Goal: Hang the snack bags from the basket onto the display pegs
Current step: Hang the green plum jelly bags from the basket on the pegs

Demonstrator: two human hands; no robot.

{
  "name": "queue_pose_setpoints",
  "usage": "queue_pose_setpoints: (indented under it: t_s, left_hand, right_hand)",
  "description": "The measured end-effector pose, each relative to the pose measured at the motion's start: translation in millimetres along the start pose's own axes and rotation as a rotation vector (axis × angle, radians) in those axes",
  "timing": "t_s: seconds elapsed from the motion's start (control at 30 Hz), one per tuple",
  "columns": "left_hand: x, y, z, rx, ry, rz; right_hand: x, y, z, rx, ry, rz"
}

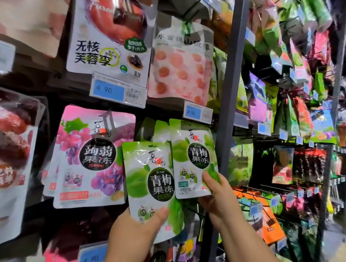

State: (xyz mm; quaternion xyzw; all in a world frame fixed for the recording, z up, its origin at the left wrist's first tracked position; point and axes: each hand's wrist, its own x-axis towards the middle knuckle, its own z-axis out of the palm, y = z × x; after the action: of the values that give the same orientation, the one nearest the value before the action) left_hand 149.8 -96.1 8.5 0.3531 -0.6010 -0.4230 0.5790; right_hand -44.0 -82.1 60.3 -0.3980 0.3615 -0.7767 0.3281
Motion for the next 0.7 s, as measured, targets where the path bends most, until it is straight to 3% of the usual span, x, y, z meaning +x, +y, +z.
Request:
queue_pose_setpoints:
  t_s: [0.7]
  left_hand:
    - [-17,10,-29,-0.064,-0.014,0.029]
  right_hand:
    - [4,-4,8,-0.024,0.054,0.021]
